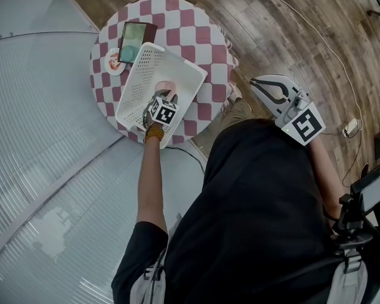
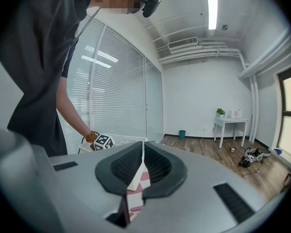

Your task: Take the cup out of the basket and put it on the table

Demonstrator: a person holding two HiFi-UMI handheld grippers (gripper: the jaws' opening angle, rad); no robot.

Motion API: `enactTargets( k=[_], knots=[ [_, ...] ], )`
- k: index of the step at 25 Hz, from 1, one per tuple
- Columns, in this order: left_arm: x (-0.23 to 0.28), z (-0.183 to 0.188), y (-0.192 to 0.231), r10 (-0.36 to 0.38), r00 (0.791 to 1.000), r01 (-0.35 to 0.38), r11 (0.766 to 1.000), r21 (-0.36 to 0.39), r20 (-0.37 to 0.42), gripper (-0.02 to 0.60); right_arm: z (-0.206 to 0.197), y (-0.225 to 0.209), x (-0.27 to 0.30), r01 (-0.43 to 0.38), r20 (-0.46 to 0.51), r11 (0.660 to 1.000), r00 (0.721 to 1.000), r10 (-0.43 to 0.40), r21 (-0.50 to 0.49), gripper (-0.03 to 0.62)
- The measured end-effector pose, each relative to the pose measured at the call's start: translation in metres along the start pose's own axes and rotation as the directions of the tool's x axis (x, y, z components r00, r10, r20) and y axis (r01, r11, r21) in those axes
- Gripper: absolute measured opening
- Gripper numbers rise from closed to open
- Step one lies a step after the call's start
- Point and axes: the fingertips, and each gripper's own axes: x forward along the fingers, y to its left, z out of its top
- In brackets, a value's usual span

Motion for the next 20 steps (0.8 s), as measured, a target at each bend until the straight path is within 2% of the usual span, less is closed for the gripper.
enactTargets(
  k=[9,13,20],
  knots=[
    [0.011,0.000,-0.002,-0.019,1.000,0.020,1.000,0.020,-0.023,0.107,-0.002,-0.002,-0.003,0.007,0.000,1.000,1.000,-0.007,0.010,0.015],
    [0.013,-0.002,-0.003,-0.013,0.999,0.015,0.998,0.057,-0.038,0.105,-0.003,-0.003,-0.005,0.014,0.006,1.000,1.000,-0.014,0.017,0.015],
    [0.012,0.000,0.002,0.013,0.999,-0.010,0.997,0.078,-0.036,0.038,-0.005,-0.003,-0.006,0.014,-0.005,1.000,1.000,-0.014,0.020,0.015]
  ],
)
